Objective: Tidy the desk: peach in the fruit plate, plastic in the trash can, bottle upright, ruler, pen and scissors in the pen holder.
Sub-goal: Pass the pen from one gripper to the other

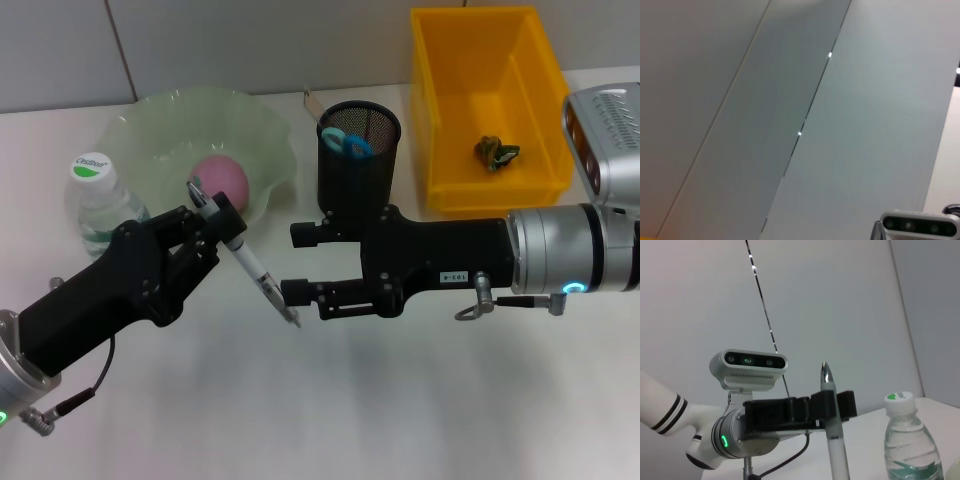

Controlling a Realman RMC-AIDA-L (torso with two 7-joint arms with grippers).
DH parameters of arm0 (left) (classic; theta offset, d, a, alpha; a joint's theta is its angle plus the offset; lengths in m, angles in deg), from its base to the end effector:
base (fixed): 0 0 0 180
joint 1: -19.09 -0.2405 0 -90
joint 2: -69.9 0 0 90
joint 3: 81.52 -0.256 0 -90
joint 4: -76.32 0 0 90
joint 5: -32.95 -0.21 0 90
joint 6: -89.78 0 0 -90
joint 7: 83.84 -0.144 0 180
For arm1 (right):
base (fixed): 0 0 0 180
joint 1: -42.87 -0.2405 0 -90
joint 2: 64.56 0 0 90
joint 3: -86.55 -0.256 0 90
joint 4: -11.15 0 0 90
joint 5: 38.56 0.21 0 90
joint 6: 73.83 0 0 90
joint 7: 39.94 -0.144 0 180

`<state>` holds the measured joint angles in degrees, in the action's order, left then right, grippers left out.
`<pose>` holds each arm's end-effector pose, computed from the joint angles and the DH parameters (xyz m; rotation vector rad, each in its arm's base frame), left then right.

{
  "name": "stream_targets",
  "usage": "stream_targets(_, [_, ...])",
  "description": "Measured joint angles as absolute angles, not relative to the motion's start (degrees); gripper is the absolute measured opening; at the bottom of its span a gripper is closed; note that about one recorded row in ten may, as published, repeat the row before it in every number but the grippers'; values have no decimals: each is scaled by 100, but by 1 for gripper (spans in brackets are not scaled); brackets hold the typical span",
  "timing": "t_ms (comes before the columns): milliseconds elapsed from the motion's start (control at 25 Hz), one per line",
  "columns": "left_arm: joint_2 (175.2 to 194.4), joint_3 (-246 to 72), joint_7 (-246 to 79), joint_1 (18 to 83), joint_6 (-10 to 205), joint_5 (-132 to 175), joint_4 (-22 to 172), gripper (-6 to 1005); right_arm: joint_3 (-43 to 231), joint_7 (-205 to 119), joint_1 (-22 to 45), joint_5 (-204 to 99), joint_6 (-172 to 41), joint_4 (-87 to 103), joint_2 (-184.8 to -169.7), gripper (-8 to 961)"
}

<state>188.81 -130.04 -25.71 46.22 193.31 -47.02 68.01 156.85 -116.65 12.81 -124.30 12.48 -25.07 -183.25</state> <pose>-0.2437 0.2692 -0.0275 -2.3934 -0.6299 -1.5325 0.1978 0.3206 -0.0418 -2.8796 0.4359 0.9732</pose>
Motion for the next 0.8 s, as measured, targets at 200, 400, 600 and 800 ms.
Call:
stream_targets(200, [18875,-13004,-2448,4539,19402,-4456,6821,140,15580,-11472,1474,-12405,1281,-2540,-18347,712])
stream_targets(400, [18873,-13003,-2344,4467,19463,-4266,6821,140,15431,-10825,1714,-12295,1516,-2401,-18376,759])
stream_targets(600, [18872,-12996,-2050,4408,19524,-3940,6872,141,15455,-9842,1757,-11767,1727,-1691,-18390,788])
stream_targets(800, [18872,-12995,-1645,4387,19554,-3530,7007,141,15476,-8753,1738,-11053,1926,-924,-18414,787])
